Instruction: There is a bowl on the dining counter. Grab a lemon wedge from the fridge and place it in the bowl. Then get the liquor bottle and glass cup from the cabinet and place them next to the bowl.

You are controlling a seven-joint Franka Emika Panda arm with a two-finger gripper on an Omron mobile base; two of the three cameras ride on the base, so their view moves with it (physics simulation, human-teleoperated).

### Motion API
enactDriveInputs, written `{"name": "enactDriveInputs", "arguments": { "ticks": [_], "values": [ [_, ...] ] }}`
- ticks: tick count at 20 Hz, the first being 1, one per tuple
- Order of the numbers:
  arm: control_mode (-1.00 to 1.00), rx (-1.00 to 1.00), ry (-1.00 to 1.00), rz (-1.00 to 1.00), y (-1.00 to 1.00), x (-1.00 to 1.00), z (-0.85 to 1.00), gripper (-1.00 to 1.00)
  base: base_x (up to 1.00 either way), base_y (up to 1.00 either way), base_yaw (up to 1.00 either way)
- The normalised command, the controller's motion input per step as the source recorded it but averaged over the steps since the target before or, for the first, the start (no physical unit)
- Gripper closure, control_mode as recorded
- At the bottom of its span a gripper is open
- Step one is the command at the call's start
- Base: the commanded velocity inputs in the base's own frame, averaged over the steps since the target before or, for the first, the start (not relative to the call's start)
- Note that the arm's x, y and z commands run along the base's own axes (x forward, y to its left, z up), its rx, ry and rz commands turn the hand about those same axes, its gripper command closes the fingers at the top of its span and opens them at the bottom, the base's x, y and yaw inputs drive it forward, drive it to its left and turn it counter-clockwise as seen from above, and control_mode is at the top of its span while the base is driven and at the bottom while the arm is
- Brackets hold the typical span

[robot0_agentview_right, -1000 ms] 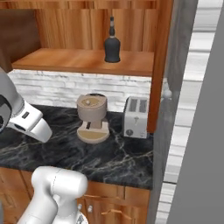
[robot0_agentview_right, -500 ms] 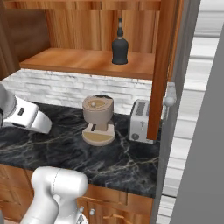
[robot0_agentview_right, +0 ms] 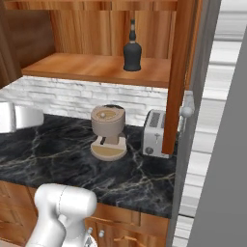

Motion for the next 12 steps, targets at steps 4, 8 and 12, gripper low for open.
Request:
{"name": "enactDriveInputs", "arguments": {
  "ticks": [4,8,12],
  "values": [
    [-1.00,-0.06,-0.14,0.00,-0.12,0.05,0.63,-1.00,0.00,0.00,0.00],
    [-1.00,0.00,-0.01,0.00,-0.15,0.33,0.73,-1.00,0.00,0.00,0.00],
    [-1.00,0.00,0.00,0.00,-0.14,0.48,0.62,-1.00,0.00,0.00,0.00]
  ]
}}
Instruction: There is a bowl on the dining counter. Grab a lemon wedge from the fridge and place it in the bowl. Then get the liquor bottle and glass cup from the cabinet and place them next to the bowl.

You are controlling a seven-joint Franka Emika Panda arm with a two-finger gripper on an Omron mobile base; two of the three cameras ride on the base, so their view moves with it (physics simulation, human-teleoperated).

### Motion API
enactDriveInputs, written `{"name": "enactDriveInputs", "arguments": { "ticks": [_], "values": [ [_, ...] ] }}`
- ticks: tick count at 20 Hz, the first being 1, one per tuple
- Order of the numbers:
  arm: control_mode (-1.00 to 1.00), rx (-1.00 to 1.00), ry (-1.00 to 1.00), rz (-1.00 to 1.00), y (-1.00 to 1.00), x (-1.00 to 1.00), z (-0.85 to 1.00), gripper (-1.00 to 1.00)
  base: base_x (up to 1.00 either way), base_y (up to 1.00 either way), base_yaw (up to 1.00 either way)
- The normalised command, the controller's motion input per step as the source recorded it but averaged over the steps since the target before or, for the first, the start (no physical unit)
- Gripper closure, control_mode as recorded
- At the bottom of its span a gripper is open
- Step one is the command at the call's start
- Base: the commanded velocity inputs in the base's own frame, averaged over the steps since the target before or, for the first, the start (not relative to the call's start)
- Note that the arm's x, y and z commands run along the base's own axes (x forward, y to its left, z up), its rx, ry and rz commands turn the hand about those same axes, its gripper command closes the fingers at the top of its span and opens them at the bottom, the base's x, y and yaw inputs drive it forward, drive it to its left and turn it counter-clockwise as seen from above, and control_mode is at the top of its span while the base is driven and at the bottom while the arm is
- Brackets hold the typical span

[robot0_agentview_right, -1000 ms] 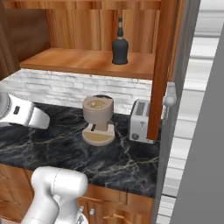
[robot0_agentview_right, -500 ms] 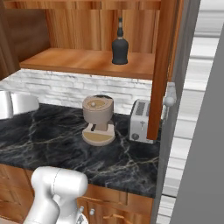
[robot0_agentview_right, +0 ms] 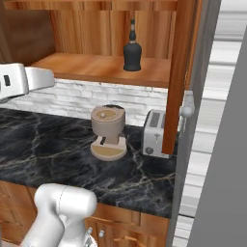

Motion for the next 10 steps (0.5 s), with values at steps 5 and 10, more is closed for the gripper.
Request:
{"name": "enactDriveInputs", "arguments": {
  "ticks": [5,10],
  "values": [
    [-1.00,0.04,0.00,0.00,-0.14,0.55,0.22,-1.00,0.00,0.00,0.00],
    [-1.00,0.03,-0.08,-0.02,-0.17,0.66,-0.01,-1.00,0.00,0.00,0.00]
  ]
}}
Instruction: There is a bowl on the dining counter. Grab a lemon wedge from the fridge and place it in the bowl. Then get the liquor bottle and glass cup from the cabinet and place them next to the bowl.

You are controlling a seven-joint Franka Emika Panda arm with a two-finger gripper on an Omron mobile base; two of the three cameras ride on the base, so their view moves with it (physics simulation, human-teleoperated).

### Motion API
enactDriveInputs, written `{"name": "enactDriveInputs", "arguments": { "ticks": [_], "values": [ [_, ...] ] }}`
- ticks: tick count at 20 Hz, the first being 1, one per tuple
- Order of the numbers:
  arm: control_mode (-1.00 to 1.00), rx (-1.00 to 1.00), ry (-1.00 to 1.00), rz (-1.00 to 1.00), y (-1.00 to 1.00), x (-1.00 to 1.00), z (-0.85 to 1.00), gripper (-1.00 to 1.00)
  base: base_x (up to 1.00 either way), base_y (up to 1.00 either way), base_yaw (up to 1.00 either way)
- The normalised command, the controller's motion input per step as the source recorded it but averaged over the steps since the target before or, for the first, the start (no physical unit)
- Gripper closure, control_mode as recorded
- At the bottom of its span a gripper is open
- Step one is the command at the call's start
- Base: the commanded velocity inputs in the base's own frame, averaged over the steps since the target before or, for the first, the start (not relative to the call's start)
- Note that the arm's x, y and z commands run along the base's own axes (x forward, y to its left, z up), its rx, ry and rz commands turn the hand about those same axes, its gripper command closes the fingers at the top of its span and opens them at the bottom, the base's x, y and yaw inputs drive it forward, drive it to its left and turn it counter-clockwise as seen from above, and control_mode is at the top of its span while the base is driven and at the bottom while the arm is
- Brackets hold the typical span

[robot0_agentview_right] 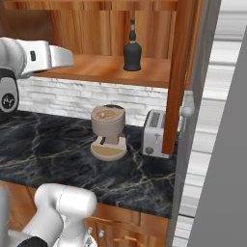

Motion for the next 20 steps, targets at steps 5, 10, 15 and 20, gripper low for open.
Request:
{"name": "enactDriveInputs", "arguments": {
  "ticks": [5,10,15,20],
  "values": [
    [-1.00,0.02,-0.08,-0.13,-0.27,0.46,0.00,-1.00,0.00,0.00,0.00],
    [-1.00,0.06,0.00,-0.16,-0.40,0.32,0.15,-1.00,0.00,0.00,0.00],
    [-1.00,0.14,0.02,-0.04,-0.35,0.23,0.45,-1.00,0.00,0.00,0.00],
    [-1.00,0.12,0.00,0.00,-0.25,0.43,0.11,-1.00,0.00,0.00,0.00]
  ]
}}
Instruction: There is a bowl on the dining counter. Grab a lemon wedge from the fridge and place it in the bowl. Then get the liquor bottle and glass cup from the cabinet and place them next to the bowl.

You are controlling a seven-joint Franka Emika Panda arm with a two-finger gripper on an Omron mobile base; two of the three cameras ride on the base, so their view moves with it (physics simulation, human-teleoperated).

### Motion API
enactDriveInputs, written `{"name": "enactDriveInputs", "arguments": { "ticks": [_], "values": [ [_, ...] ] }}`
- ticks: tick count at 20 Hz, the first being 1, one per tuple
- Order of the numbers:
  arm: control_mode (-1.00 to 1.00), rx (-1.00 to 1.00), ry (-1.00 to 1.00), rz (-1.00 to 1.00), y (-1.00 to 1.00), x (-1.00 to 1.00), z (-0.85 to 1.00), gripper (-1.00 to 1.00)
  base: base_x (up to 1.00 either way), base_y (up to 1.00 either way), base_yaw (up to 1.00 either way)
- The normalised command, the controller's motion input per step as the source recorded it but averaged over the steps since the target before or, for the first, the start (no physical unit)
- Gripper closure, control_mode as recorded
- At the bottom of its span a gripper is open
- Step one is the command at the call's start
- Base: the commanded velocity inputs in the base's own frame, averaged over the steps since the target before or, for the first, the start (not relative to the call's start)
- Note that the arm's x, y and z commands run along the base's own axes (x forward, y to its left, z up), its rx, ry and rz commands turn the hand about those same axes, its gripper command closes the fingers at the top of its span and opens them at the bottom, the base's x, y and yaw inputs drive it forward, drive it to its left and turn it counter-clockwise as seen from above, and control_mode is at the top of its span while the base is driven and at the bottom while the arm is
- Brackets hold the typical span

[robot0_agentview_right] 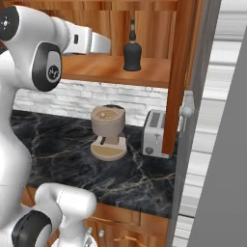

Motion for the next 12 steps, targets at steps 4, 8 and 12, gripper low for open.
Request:
{"name": "enactDriveInputs", "arguments": {
  "ticks": [4,8,12],
  "values": [
    [-1.00,0.12,-0.01,0.00,-0.02,0.62,-0.12,-1.00,0.00,0.00,0.00],
    [-1.00,0.10,0.00,0.00,0.00,0.78,-0.14,-1.00,0.00,0.00,0.00],
    [-1.00,0.03,-0.01,0.00,-0.09,0.64,-0.05,-1.00,0.00,0.00,0.00]
  ]
}}
